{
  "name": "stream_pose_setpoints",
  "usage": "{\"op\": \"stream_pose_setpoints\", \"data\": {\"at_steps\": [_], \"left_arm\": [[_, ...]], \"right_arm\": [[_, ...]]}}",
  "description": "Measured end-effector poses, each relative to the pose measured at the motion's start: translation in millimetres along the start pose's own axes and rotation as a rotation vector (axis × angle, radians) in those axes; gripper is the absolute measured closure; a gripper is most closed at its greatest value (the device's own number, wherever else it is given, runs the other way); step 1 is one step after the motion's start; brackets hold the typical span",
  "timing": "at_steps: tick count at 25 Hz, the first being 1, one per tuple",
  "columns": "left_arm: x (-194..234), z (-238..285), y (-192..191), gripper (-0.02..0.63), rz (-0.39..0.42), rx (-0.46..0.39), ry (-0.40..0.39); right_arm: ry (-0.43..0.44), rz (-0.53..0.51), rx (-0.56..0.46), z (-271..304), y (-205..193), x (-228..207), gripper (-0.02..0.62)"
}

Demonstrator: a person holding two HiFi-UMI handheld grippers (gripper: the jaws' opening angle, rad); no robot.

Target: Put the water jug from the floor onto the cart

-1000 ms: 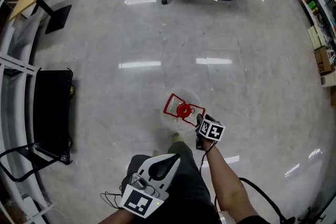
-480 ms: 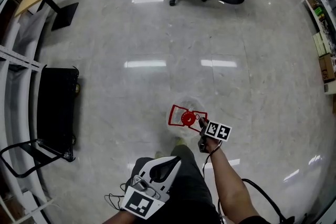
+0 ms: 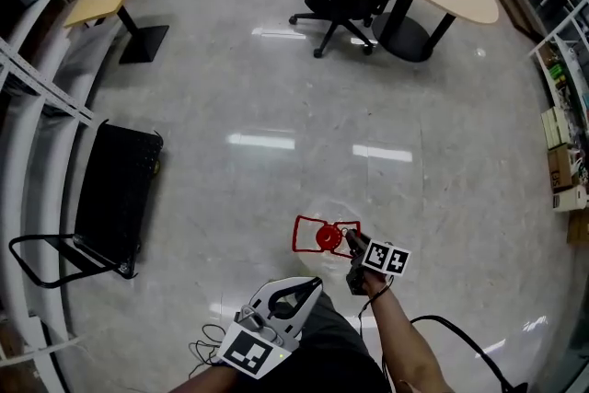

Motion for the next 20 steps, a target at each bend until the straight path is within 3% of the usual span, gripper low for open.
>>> {"op": "stream_pose_setpoints", "data": {"at_steps": [8,14,20], "left_arm": [[-21,21,75,0.603,0.06,-0.108,0.1],[-12,-3,94,0.603,0.1,-0.137,0.269],[11,-52,109,0.603,0.109,-0.145,0.453]], "right_arm": [[0.217,-0.058,0.016,-36,50,90,0.557],[0.346,-0.128,0.102,-4,63,152,0.565],[0.467,-0.243,0.2,39,64,243,0.566]]}}
Point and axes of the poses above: the fingertips, and each gripper's own axes: z forward along the fingers, x to its left, y out of its top, the point moved 10 cm from there along -z, backward along the fingers, and after that the axes turned 3 degrees about -x, right-handed, at the moved point
